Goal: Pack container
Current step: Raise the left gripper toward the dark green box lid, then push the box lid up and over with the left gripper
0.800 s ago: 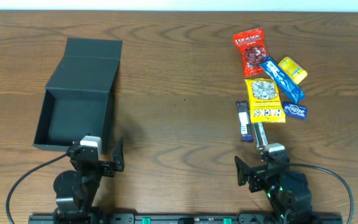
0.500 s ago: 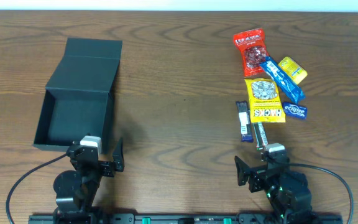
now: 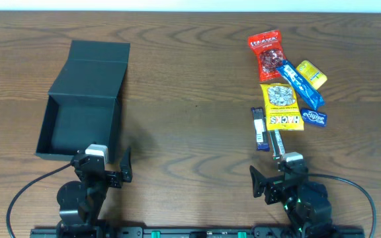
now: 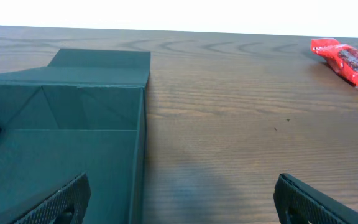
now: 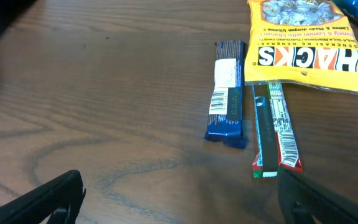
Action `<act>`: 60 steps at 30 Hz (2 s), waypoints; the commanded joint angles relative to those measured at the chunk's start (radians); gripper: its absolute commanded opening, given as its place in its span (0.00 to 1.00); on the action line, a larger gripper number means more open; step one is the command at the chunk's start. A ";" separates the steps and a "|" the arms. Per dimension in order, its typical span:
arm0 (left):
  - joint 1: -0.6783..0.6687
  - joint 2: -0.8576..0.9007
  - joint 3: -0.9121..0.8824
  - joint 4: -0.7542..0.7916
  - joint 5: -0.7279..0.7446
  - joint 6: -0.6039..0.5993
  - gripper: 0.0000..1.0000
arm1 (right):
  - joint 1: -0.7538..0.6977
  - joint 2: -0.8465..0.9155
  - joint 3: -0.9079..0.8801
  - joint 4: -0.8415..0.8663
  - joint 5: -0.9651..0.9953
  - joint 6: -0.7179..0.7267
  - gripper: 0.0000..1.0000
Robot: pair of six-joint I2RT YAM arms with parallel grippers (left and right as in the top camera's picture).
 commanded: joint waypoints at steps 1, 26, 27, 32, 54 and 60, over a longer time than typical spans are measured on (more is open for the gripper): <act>0.006 -0.006 -0.021 -0.006 0.003 0.004 0.95 | -0.008 -0.009 -0.005 -0.001 -0.003 0.010 0.99; 0.006 -0.006 -0.021 -0.006 0.085 -0.113 0.96 | -0.008 -0.009 -0.005 -0.001 -0.003 0.010 0.99; 0.006 -0.006 -0.021 -0.006 0.112 -0.169 0.95 | -0.008 -0.009 -0.005 -0.001 -0.003 0.010 0.99; 0.006 -0.006 -0.021 -0.005 0.263 -0.422 0.95 | -0.008 -0.009 -0.005 -0.001 -0.003 0.010 0.99; 0.006 0.206 0.205 0.182 0.158 -0.327 0.96 | -0.008 -0.009 -0.005 -0.001 -0.003 0.010 0.99; 0.006 0.661 0.650 -0.204 -0.010 -0.041 0.95 | -0.008 -0.009 -0.005 -0.001 -0.003 0.010 0.99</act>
